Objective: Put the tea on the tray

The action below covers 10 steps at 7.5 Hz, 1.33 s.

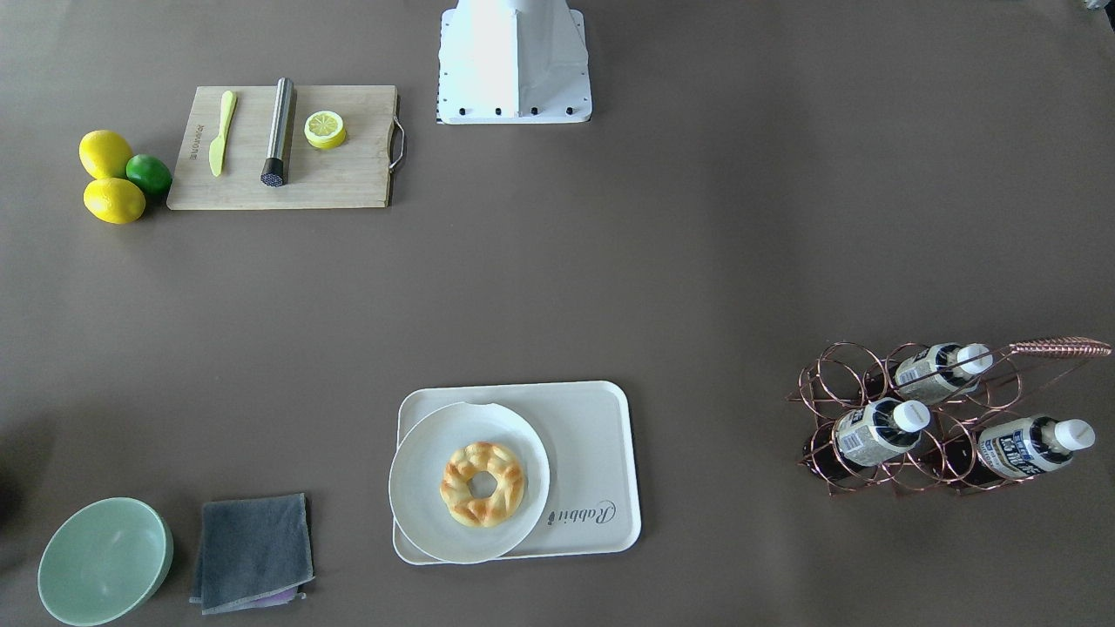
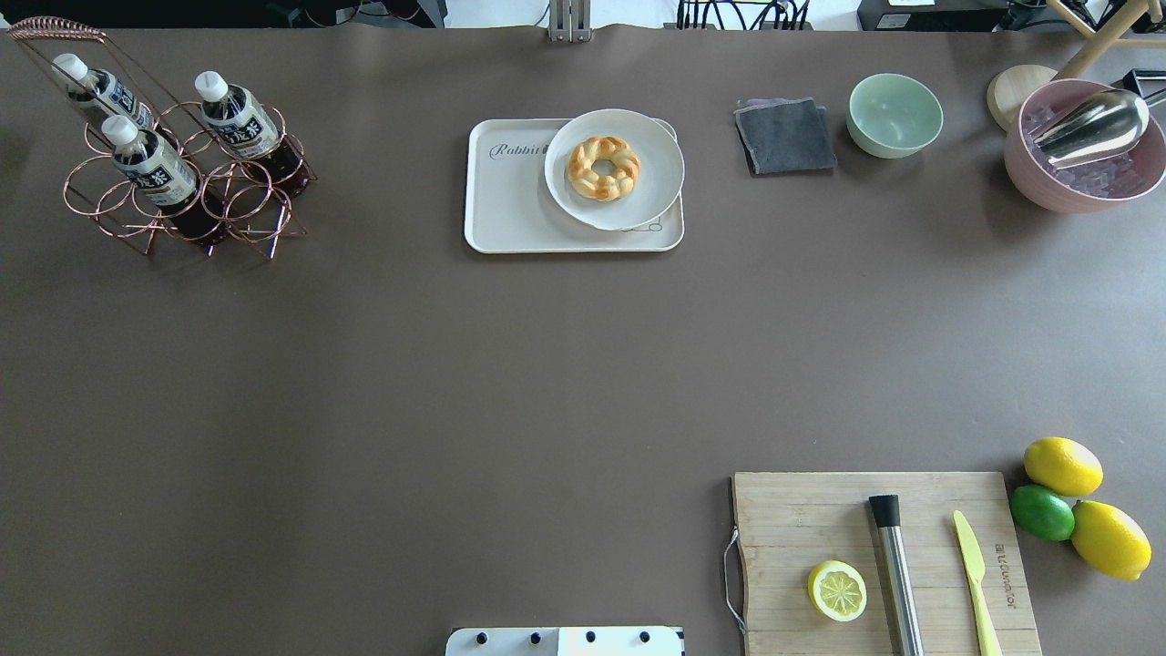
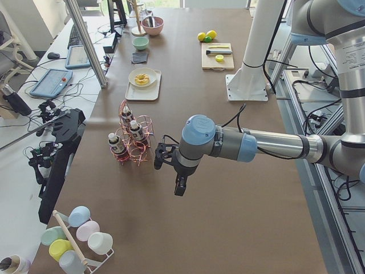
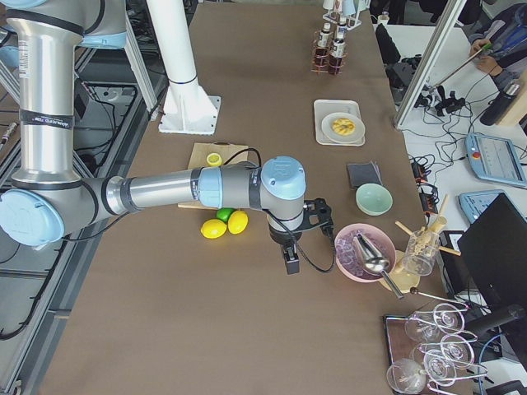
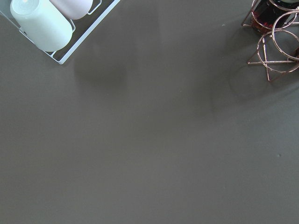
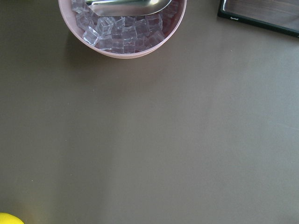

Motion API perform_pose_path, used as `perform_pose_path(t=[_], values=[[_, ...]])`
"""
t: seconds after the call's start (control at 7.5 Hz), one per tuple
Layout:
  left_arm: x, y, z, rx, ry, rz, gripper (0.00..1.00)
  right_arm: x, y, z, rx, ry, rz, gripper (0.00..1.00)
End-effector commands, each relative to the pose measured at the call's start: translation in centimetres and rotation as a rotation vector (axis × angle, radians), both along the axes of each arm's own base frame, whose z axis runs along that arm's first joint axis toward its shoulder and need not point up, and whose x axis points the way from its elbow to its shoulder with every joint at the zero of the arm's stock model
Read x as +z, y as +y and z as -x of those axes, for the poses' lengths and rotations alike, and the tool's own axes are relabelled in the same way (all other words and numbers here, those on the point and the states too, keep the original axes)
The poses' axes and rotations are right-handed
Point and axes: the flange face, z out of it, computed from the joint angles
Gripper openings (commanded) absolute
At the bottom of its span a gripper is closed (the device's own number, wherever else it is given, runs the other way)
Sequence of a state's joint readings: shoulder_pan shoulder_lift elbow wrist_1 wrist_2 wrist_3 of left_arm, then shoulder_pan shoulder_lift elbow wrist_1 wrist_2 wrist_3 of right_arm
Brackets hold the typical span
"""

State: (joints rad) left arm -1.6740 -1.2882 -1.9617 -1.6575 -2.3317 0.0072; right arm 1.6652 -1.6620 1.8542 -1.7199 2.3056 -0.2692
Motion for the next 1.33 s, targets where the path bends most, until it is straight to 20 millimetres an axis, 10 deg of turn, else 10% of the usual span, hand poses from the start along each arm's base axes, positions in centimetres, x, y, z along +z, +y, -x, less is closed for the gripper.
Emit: perform_pose_path(t=[0.0, 0.8, 1.2], values=[[0.1, 0.2, -0.1, 0.004, 0.000, 0.007, 0.93, 0.2, 0.4, 0.0, -0.001, -0.003, 0.003, 1.00], [-0.2, 0.2, -0.2, 0.007, 0.003, -0.006, 0.97, 0.1, 0.4, 0.2, 0.000, -0.014, 0.005, 1.00], [-7.2, -8.5, -3.9, 0.007, 0.021, -0.086, 0.97, 0.2, 0.4, 0.2, 0.002, -0.023, 0.009, 1.00]])
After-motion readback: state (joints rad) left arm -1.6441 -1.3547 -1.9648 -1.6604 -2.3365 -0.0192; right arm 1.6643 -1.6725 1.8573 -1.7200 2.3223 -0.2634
